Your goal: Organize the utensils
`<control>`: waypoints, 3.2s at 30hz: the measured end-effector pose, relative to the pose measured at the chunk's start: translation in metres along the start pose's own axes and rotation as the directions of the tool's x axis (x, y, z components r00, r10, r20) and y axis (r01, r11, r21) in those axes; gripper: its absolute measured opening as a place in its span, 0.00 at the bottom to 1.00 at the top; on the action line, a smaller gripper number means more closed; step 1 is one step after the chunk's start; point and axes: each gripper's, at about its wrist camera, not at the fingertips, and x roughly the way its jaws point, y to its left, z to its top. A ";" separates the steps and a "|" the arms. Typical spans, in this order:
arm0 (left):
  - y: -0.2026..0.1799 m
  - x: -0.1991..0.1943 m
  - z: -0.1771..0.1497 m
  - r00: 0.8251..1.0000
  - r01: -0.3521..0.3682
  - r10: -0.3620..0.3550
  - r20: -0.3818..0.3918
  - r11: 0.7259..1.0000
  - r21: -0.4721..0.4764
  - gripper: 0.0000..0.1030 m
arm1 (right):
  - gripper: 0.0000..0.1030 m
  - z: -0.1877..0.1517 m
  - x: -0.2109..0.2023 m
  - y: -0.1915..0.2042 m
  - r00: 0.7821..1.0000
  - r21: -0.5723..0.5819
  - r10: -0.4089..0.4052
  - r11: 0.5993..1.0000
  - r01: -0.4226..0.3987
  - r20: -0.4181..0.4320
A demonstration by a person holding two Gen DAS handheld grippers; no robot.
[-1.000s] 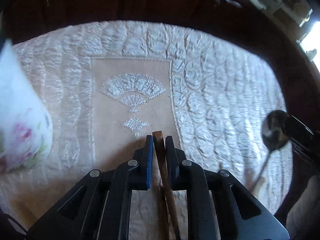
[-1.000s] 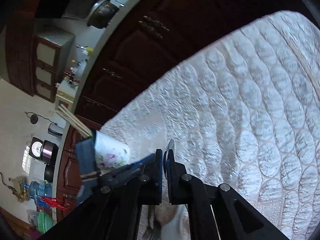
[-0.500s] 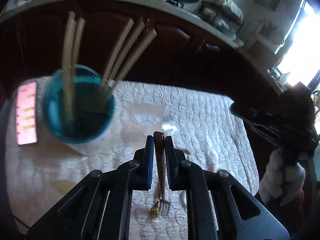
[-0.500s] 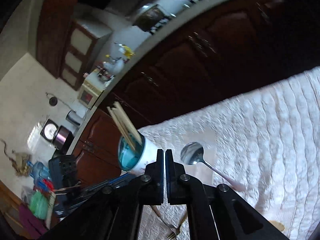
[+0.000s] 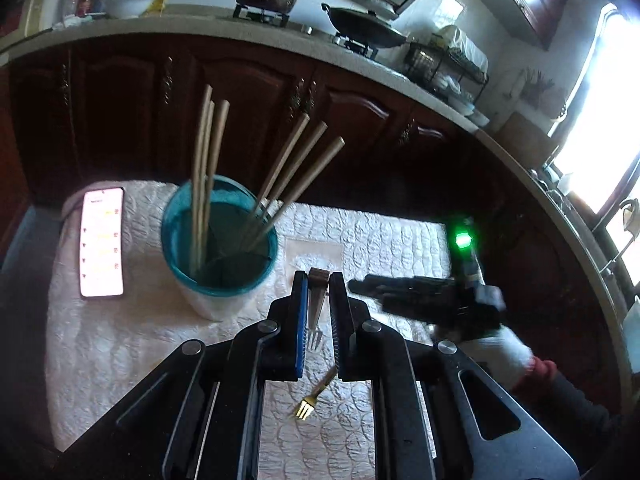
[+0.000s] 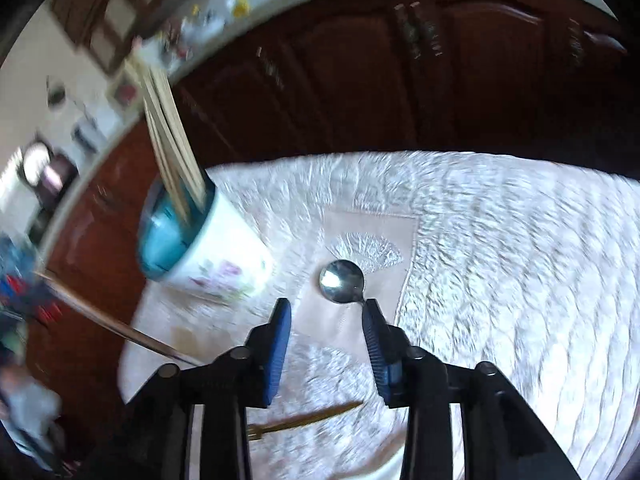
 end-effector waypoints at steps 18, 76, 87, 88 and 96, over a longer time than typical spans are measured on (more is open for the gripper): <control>0.037 -0.027 -0.002 0.997 -0.063 0.065 0.040 0.997 -0.048 0.09 | 0.33 -0.073 0.025 -0.005 0.970 0.182 0.126 0.979 -0.088 -0.206; 0.033 -0.097 0.079 0.948 -0.186 0.184 0.261 0.982 -0.016 0.09 | 0.05 0.053 -0.128 0.100 0.947 -0.081 0.213 0.977 -0.199 0.242; 0.059 -0.040 0.093 0.947 -0.226 0.234 0.220 0.972 -0.061 0.09 | 0.05 0.091 -0.084 0.138 0.949 -0.122 0.145 0.986 -0.115 0.279; 0.061 -0.035 0.094 0.947 -0.232 0.240 0.213 0.971 -0.062 0.09 | 0.05 0.092 -0.078 0.140 0.951 -0.129 0.129 0.987 -0.096 0.281; 0.072 -0.008 0.081 0.956 -0.249 0.256 0.146 0.967 -0.060 0.09 | 0.05 0.093 -0.023 0.138 0.971 -0.144 0.063 0.989 -0.030 0.229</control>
